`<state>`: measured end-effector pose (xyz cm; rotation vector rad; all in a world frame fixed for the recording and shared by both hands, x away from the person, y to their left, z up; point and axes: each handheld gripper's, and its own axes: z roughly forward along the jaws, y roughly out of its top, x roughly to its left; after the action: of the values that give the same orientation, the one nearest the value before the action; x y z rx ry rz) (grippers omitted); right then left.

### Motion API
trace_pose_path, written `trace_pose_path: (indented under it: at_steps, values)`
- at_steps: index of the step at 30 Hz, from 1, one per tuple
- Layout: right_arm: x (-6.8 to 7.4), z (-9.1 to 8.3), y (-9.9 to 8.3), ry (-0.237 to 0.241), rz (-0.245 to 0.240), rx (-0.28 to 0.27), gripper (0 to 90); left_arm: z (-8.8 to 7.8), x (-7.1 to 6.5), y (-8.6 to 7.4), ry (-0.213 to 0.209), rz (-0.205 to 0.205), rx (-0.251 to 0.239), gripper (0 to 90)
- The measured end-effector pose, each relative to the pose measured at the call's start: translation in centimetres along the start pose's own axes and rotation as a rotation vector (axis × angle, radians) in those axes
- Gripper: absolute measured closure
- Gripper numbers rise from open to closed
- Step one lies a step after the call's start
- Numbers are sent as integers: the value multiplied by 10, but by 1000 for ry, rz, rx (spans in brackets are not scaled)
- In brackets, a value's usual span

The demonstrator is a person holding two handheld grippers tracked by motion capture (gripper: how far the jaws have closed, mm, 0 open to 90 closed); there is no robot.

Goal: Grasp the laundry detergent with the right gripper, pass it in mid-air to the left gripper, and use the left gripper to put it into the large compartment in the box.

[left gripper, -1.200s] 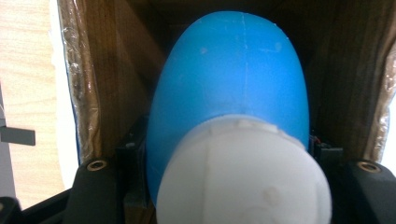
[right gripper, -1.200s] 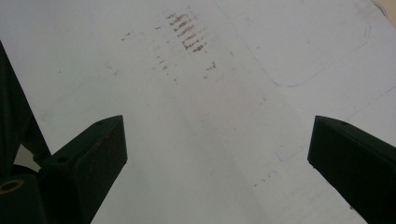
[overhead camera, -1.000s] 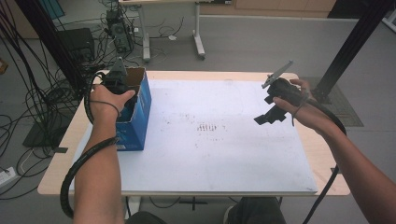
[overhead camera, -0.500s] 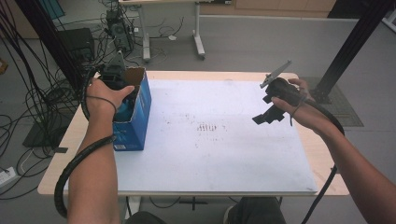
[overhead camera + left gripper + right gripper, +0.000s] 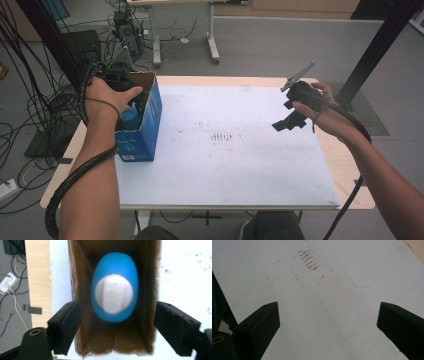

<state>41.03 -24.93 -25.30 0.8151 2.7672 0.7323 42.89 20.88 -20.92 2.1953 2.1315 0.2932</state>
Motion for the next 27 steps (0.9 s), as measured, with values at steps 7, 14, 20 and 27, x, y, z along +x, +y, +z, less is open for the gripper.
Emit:
trace_pose_path:
  at_steps: [7, 14, 20, 27]
  values:
    - [-10, -1, 2, -27, 26, 15, 45, -18, -25, -6, -21, 76, -27, 156]
    - [-20, -4, 7, -43, 63, 8, 45, -26, -55, -6, -92, 152, -54, 97]
    - [-28, -9, 9, -62, 70, 17, 45, -26, -84, -3, -109, 216, -58, 92]
    - [-38, -15, 10, -83, 79, 17, 45, -24, -113, -2, -100, 275, -54, 91]
